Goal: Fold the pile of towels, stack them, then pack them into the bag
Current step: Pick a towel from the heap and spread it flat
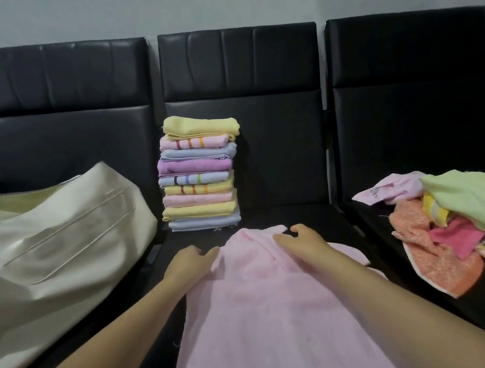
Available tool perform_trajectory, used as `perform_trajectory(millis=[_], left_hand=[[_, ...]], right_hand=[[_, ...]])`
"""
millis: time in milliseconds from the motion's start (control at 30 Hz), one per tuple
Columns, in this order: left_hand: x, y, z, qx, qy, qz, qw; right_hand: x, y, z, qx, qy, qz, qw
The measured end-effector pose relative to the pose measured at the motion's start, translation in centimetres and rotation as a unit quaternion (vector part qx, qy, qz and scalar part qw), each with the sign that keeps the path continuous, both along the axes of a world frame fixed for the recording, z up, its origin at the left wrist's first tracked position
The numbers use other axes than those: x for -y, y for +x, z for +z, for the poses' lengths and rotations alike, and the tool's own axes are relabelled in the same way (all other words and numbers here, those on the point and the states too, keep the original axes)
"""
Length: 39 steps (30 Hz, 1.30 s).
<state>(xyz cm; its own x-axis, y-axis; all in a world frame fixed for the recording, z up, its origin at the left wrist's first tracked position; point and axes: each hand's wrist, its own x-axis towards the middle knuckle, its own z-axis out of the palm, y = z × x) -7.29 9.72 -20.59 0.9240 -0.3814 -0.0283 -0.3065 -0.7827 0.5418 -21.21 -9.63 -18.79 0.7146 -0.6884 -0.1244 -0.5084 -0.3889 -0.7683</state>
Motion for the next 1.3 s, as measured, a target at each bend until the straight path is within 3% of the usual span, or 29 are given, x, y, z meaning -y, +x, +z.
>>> perform_trajectory(millis=[67,133,233,367,533,567,633,700,733,767,833,867,900,967,1000,1167,1300], left_hand=[[1.4,0.3,-0.2,-0.056,-0.024,-0.005,0.998],[2.6,0.1,0.0,-0.153,-0.104,0.001,0.983],[2.9,0.7,0.7,-0.272,-0.305,0.051,0.911],[1.2,1.5,1.7,-0.291,-0.519,0.073,0.801],[-1.9,0.9,4.5,-0.27,-0.657,0.061,0.701],[-2.3,0.7,5.0,-0.249,-0.662,0.08,0.702],[-2.5,0.2,5.5,-0.194,-0.63,0.101,0.745],[-2.0,-0.8,5.7,-0.191,-0.597,0.063,0.777],[-1.7,-1.3,5.6,-0.2,-0.574,0.03,0.794],[-1.4,-1.9,5.4,-0.198,-0.539,0.003,0.819],[-1.2,-2.8,4.6,-0.132,-0.4,-0.045,0.906],[-1.2,-2.9,3.8,-0.078,-0.282,-0.082,0.953],[-1.1,-2.9,3.0,-0.024,-0.139,-0.126,0.982],[-0.9,-3.1,1.4,0.048,0.09,-0.198,0.975],[-0.8,-3.2,1.0,0.063,0.134,-0.206,0.967],[-0.1,-2.7,0.7,0.112,0.045,-0.11,0.987],[0.4,-2.2,-0.1,0.065,0.039,-0.106,0.992]], right_hand=[[0.4,0.9,-0.8,0.007,0.12,-0.013,0.993],[1.0,1.0,-1.6,0.021,0.163,-0.006,0.986],[1.5,0.0,-1.4,0.052,0.199,-0.019,0.979],[2.3,-1.4,0.3,0.164,0.24,-0.072,0.954],[4.3,-4.0,3.1,0.375,0.287,-0.181,0.863],[4.3,-4.8,3.8,0.401,0.287,-0.196,0.848],[4.2,-6.0,4.6,0.449,0.295,-0.198,0.82],[3.8,-6.9,5.0,0.485,0.34,-0.164,0.789],[3.5,-7.0,4.9,0.476,0.35,-0.154,0.792],[3.6,-6.9,4.7,0.438,0.32,-0.159,0.825],[3.6,-6.7,4.3,0.257,0.164,-0.148,0.941],[3.5,-6.6,3.8,0.127,0.076,-0.113,0.983],[3.1,-6.5,3.1,-0.002,0.003,-0.06,0.998],[2.3,-6.4,1.7,-0.173,-0.075,0.032,0.982],[2.1,-6.4,1.2,-0.198,-0.104,0.049,0.973],[1.9,-5.0,0.3,-0.093,-0.233,-0.007,0.968],[1.9,-3.2,-0.7,-0.028,-0.094,-0.017,0.995]])
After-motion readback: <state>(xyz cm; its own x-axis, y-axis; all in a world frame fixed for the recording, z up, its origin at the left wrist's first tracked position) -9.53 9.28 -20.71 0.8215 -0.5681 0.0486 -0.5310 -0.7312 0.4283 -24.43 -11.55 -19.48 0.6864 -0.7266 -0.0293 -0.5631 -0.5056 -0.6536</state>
